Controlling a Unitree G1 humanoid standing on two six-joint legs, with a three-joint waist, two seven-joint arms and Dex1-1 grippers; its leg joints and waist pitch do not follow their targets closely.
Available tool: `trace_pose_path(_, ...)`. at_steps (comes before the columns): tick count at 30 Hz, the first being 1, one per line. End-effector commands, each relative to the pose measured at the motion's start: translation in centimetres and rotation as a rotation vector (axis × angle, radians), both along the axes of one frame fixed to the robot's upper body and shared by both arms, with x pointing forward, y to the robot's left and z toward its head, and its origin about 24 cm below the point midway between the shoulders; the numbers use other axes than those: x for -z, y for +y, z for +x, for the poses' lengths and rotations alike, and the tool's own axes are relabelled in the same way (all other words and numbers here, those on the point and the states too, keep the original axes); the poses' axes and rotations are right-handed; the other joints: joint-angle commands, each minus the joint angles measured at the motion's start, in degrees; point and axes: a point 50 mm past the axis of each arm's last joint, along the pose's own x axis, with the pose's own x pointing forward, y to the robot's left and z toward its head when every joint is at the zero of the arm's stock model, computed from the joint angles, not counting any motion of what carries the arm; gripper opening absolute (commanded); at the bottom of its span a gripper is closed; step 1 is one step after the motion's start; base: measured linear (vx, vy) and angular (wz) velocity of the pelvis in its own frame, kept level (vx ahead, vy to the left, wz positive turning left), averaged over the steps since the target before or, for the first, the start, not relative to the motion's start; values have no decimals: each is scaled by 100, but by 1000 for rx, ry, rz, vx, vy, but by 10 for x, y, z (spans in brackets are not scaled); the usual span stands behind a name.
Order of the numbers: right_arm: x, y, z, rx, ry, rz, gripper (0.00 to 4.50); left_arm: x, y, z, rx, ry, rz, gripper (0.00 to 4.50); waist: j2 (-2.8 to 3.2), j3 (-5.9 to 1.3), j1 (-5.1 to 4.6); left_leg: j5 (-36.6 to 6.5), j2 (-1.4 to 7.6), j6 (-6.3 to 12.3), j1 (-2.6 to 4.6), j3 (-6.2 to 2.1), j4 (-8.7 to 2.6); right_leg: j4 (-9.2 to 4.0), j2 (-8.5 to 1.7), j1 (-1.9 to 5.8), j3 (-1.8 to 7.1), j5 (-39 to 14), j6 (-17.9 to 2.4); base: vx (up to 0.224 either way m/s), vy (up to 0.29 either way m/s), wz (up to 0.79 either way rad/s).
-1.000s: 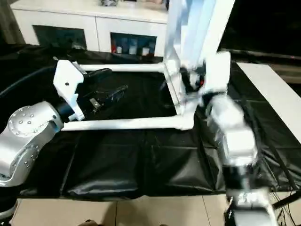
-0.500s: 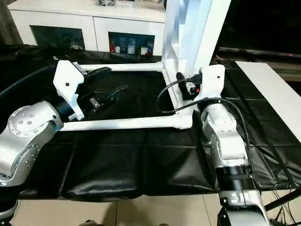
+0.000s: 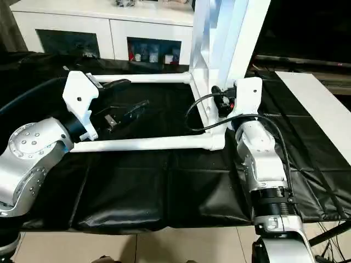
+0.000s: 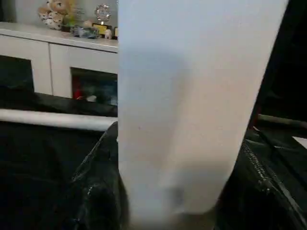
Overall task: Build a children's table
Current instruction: Flip table
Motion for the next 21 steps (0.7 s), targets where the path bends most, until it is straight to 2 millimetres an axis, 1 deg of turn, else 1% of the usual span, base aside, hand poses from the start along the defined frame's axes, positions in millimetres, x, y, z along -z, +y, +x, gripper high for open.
trace_pose_path(1, -8, 0, 3, -12, -29, -10, 204, -5, -5, -2, 23, -24, 13, 341, 94, -376, -7, -1979, 215, -356, 158, -102, -488, -438, -195, 182, 175, -1698, -764, 0, 0, 0)
trace_pose_path(4, -9, 0, 4, -9, -33, -22, 198, -5, -5, -1, 21, -25, 17, 341, 89, -380, -13, -1938, 215, -351, 151, -99, -486, -431, -196, 187, 178, -1618, -785, 0, 0, 0)
trace_pose_path(7, -11, -1, 5, -2, -39, -51, 197, -6, -5, -1, 20, -27, 18, 341, 85, -377, -21, -1976, 212, -351, 151, -98, -485, -435, -192, 186, 174, -1669, -793, 0, 0, 0)
trace_pose_path(8, -11, -3, 6, 8, -40, -79, 197, -6, -5, -1, 20, -28, 20, 341, 72, -373, -22, -1994, 211, -348, 151, -94, -483, -446, -194, 181, 177, -1717, -784, 0, 0, 0)
trace_pose_path(12, -17, -4, 7, 20, -59, -159, 197, -7, -5, -1, 20, -32, 21, 341, 67, -373, -21, -1959, 212, -349, 150, -94, -479, -446, -197, 178, 176, -1786, -758, 0, 0, 0)
trace_pose_path(14, -28, -9, 9, 46, -85, -241, 197, -10, -5, 0, 18, -45, 25, 341, 48, -377, -21, -1905, 207, -329, 142, -87, -471, -440, -198, 187, 175, -1773, -762, 0, 0, 0)
trace_pose_path(16, -47, -17, 13, 88, -133, -351, 197, -16, -4, 0, 16, -70, 23, 341, 35, -382, -14, -1730, 206, -286, 122, -82, -459, -424, -203, 205, 179, -1656, -767, 0, 0, 0)
trace_pose_path(17, -55, -20, 14, 98, -150, -379, 197, -18, -4, 0, 15, -78, 20, 341, 16, -397, 3, -1527, 197, -213, 130, -54, -428, -403, -191, 212, 180, -1492, -811, 0, 0, 0)
trace_pose_path(18, -61, -22, 14, 104, -165, -400, 197, -19, -4, 0, 15, -83, 18, 341, 6, -400, 20, -1404, 190, -166, 115, -41, -412, -391, -193, 221, 185, -1400, -824, 0, 0, 0)
trace_pose_path(19, -77, -28, 16, 118, -200, -451, 197, -22, -4, 0, 15, -93, 16, 341, 8, -393, 47, -1216, 193, -92, 103, -26, -398, -377, -206, 227, 188, -1293, -867, 0, 0, 0)
trace_pose_path(20, -86, -32, 16, 130, -217, -482, 197, -24, -3, 0, 13, -99, 17, 341, 11, -396, 72, -1097, 190, -26, 98, -7, -383, -374, -209, 231, 191, -1262, -873, 0, 0, 0)
trace_pose_path(21, -95, -36, 17, 141, -233, -511, 197, -25, -3, 0, 13, -104, 17, 341, 10, -392, 78, -1061, 195, -2, 98, -1, -376, -370, -212, 226, 192, -1256, -884, 0, 0, 0)
